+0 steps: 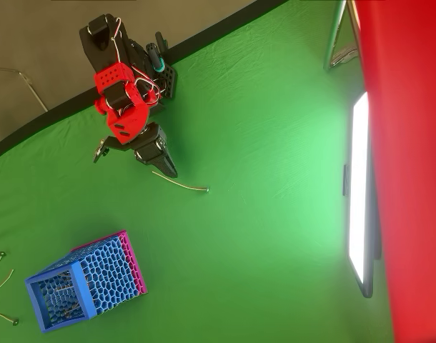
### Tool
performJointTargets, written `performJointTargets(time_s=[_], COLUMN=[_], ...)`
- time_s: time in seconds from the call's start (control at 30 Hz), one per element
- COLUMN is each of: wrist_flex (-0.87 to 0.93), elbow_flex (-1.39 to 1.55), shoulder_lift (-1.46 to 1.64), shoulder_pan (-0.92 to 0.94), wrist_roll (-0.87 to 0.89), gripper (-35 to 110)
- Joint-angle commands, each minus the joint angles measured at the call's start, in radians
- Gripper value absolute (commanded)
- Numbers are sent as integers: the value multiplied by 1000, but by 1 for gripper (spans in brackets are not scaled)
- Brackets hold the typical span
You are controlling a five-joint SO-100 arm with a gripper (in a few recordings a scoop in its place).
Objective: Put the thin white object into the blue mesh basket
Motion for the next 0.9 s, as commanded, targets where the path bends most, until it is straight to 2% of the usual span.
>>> performJointTargets(time_s=[0.0, 0.5, 0.87], wrist_flex=[11, 69, 100], elbow_flex=[-75, -362, -601], shoulder_lift=[-61, -552, -939], shoulder_pan=[-14, -35, -49], wrist_roll=[32, 364, 502], gripper=[1, 1, 1])
